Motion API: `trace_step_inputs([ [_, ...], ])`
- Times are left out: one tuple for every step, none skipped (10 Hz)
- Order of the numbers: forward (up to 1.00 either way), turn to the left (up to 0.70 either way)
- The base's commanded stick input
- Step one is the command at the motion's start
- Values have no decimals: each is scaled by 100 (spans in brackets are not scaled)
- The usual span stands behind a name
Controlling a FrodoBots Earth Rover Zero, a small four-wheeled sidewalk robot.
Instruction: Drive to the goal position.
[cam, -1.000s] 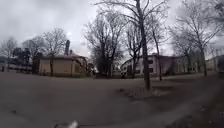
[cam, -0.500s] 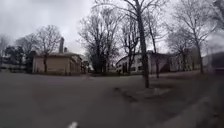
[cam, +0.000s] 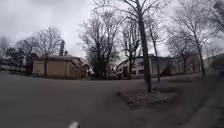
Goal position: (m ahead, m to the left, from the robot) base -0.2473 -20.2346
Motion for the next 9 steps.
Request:
trace_step_inputs([
  [70, 0],
  [70, -20],
  [70, -35],
  [70, -35],
  [70, -35],
  [70, -35],
  [70, -35],
  [70, -35],
  [70, -35],
])
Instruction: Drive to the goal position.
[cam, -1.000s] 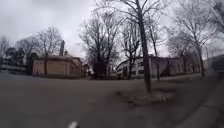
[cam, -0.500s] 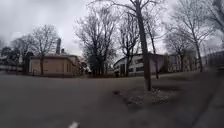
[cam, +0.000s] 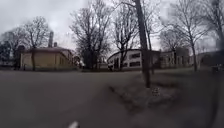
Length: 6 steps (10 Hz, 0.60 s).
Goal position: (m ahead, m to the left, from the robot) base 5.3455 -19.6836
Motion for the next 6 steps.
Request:
trace_step_inputs([
  [70, -35],
  [70, -35],
  [70, -35],
  [70, -35],
  [70, -35],
  [70, -35],
])
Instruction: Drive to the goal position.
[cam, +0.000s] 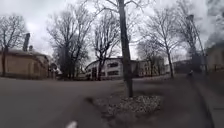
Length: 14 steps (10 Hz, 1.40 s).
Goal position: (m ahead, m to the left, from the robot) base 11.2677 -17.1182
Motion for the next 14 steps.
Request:
trace_step_inputs([
  [70, -35],
  [70, -35],
  [70, -35],
  [70, -35],
  [70, -35],
  [70, -35],
  [70, -28],
  [70, -29],
  [70, -35],
  [70, -35],
  [70, -35],
  [70, -35],
  [70, -35],
  [70, -35],
])
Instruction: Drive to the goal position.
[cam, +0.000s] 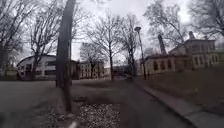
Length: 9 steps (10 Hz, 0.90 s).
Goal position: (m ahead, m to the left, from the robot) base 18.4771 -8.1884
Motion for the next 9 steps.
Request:
trace_step_inputs([
  [70, -35],
  [70, -35],
  [70, -35],
  [70, -35],
  [70, -35],
  [70, -35],
  [70, -35],
  [70, -22],
  [70, -8],
])
